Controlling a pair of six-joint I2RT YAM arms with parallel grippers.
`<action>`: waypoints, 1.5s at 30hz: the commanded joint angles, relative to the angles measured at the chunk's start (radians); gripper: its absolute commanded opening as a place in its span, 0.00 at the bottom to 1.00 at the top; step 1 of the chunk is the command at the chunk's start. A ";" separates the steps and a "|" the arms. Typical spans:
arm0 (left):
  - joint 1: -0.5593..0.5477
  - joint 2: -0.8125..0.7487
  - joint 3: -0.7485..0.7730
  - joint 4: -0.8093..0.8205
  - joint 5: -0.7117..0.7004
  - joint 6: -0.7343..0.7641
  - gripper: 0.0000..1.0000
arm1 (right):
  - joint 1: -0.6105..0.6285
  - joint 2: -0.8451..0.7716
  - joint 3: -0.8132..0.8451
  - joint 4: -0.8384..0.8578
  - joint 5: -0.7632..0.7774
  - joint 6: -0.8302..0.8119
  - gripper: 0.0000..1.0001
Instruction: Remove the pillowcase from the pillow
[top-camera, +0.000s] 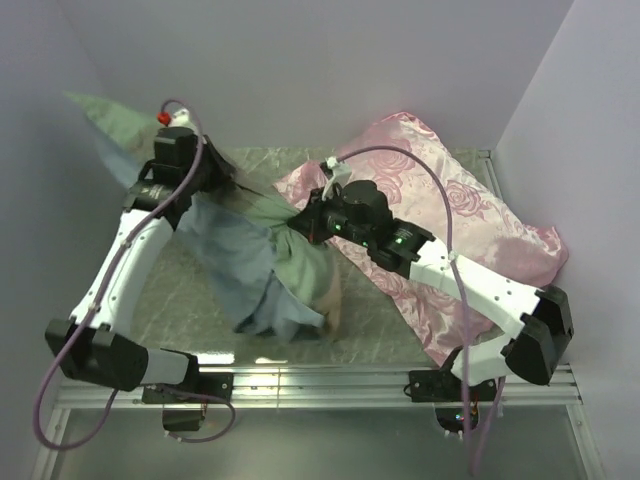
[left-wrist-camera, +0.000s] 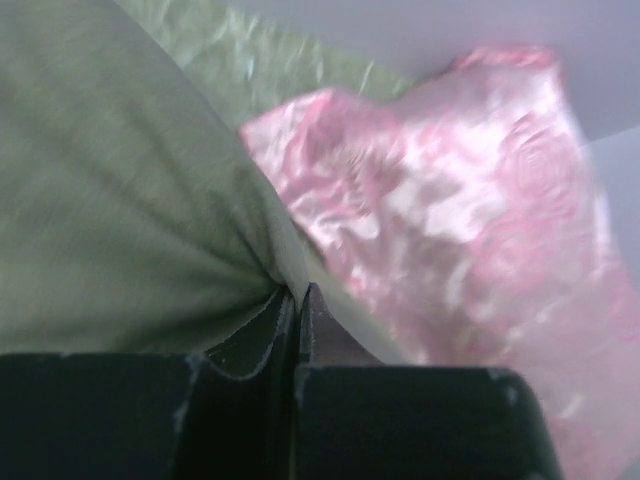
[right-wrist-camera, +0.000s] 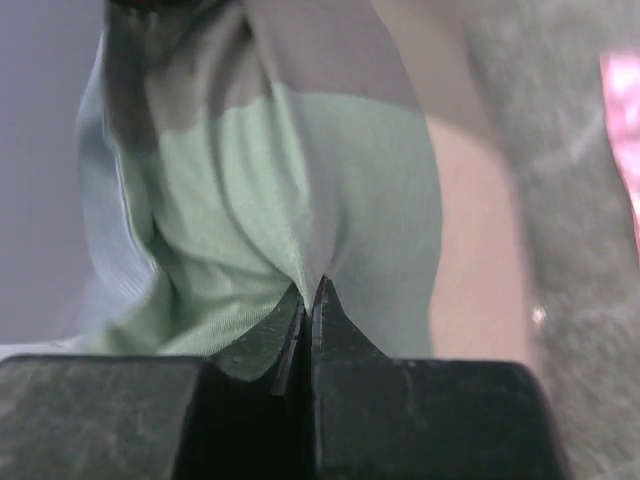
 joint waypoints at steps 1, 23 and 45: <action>-0.047 0.021 -0.060 0.166 -0.039 -0.005 0.05 | -0.095 0.000 -0.171 0.126 -0.226 0.098 0.00; -0.160 -0.132 -0.017 0.205 -0.092 0.020 0.92 | -0.442 0.086 -0.320 0.253 -0.326 0.281 0.00; -0.147 -0.131 -0.504 0.429 -0.086 -0.166 0.93 | -0.553 0.023 -0.340 0.255 -0.395 0.307 0.00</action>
